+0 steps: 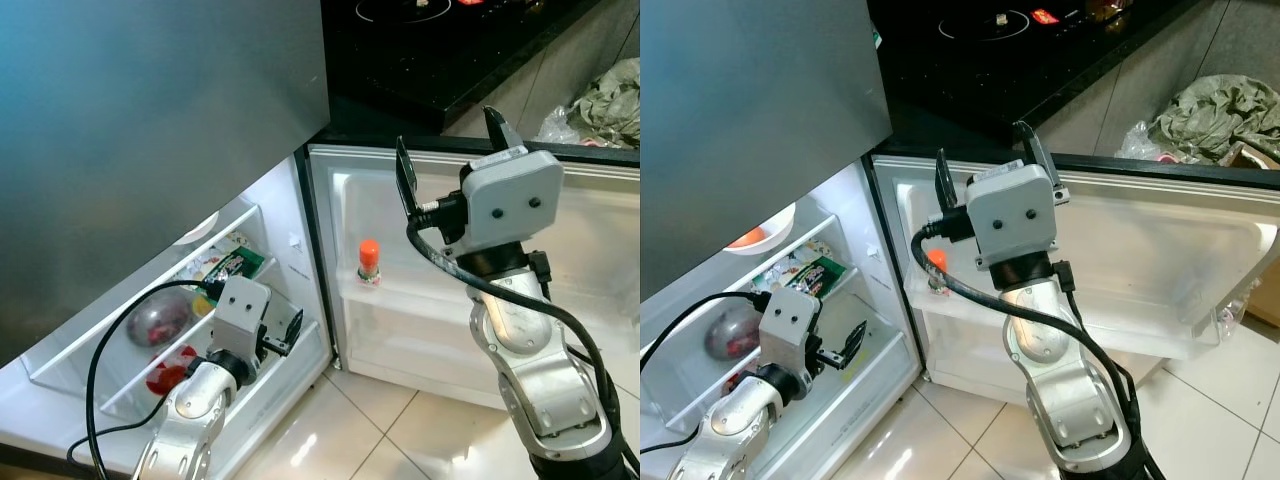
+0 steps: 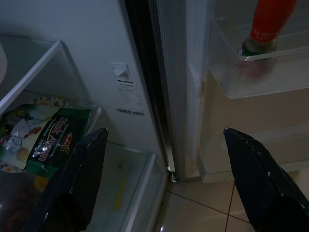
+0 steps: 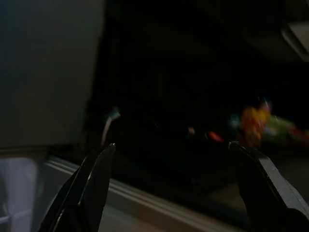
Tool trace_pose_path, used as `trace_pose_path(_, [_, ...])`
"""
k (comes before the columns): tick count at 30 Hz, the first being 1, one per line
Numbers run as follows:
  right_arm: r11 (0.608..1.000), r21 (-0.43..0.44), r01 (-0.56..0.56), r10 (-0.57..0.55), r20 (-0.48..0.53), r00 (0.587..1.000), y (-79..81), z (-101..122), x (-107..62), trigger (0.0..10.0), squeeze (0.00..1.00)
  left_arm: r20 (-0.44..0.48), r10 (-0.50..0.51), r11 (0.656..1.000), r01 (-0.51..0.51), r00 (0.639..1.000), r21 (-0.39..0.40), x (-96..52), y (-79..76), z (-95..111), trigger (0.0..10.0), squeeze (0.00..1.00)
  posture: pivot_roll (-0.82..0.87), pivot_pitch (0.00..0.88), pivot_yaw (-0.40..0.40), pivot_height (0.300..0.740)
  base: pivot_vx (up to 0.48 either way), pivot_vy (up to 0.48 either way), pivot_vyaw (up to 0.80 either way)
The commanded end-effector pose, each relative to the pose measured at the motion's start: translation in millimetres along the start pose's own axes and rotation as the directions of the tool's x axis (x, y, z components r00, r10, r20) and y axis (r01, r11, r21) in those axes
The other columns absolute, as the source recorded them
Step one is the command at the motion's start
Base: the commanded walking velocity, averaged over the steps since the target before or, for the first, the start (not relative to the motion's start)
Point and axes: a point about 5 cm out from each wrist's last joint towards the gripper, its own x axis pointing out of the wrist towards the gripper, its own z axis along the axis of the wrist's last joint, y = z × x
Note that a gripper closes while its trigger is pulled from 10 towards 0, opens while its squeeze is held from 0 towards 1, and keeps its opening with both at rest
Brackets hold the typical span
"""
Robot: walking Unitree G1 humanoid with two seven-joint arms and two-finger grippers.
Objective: Restocking fridge
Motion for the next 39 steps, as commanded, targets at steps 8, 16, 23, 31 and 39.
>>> trace_pose_path(8, [0.999,0.029,0.036,-0.034,-0.067,0.997,0.0,-13,-4.4,10.0,0.0,-0.011,0.03,0.999,-0.03,1.0,-0.028,2.9,-2.7,-5,10.0,0.0,-0.1,0.224,0.102,0.74,0.0,0.0,0.0])
trace_pose_path(16, [0.998,0.053,0.015,-0.011,-0.087,0.996,5.3,-16,-5.9,10.0,0.0,-0.019,0.034,0.999,-0.034,0.999,-0.012,2.6,-3.1,-7,10.0,0.0,-0.1,0.225,0.1,0.74,0.0,0.0,0.0])
trace_pose_path(23, [0.998,0.061,0.015,-0.009,-0.101,0.995,5.9,-19,-6.9,10.0,0.0,-0.018,0.041,0.999,-0.042,0.999,-0.016,2.7,-3.1,-7,10.0,0.0,-0.1,0.224,0.098,0.74,0.0,-0.096,0.0])
trace_pose_path(31, [0.998,0.064,0.016,-0.009,-0.108,0.994,5.2,-21,-7.1,10.0,0.0,-0.025,0.042,0.999,-0.043,0.999,-0.025,3.2,-3.4,-7,10.0,0.0,-0.1,0.226,0.099,0.74,0.0,-0.318,0.0])
trace_pose_path(39, [0.998,0.064,0.018,-0.011,-0.111,0.994,3.9,-22,-7.1,10.0,0.0,-0.03,0.043,0.999,-0.044,0.999,-0.024,3.7,-2.6,-8,10.0,0.0,-0.1,0.224,0.098,0.74,0.0,-0.252,0.0])
